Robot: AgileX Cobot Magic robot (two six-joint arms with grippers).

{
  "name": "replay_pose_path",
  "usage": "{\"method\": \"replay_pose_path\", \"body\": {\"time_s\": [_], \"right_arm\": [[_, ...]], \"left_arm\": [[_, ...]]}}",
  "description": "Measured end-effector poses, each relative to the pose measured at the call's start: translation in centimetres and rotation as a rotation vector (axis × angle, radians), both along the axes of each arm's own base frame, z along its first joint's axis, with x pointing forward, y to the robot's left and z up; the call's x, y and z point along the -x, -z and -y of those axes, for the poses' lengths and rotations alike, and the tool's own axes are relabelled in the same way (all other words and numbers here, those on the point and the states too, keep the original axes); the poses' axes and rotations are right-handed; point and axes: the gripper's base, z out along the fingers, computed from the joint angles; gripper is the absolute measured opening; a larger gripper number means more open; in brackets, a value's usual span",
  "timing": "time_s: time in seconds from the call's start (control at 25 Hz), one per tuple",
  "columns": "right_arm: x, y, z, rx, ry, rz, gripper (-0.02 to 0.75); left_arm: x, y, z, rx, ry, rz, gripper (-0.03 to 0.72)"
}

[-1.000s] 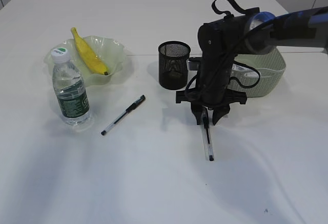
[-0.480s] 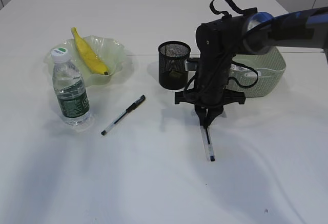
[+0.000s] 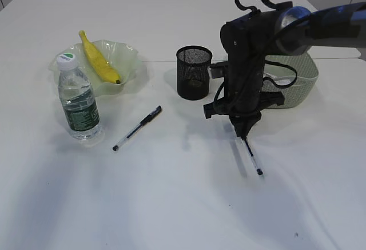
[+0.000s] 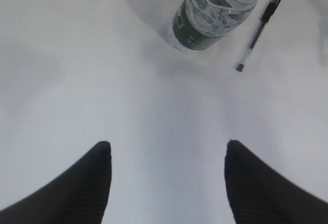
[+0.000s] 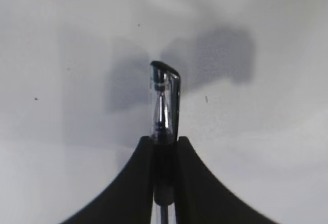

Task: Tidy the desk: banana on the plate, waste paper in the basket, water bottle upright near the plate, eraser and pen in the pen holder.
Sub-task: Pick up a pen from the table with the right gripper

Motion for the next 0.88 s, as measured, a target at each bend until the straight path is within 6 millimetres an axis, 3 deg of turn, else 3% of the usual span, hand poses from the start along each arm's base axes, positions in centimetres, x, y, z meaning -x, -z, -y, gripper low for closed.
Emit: {"method": "replay_pose_path", "body": {"time_s": [0.2,0.56,0.88], "right_arm": [[1.5,-2.4,-0.4,-0.009,-0.073,0.056,0.054],[7.8,-5.4,1.6,-0.149,-0.155,0.288,0.054],[6.8,-8.1,1.1,-0.220,-0.263,0.599,0.053]], "left_arm": [[0.1,0.0,0.0,0.001,0.002,-0.006,0.489],[0.1,0.1,0.0,0.003,0.006,-0.017,0.489],[0.1,0.1,0.0,0.003,0.006,-0.017,0.489]]}}
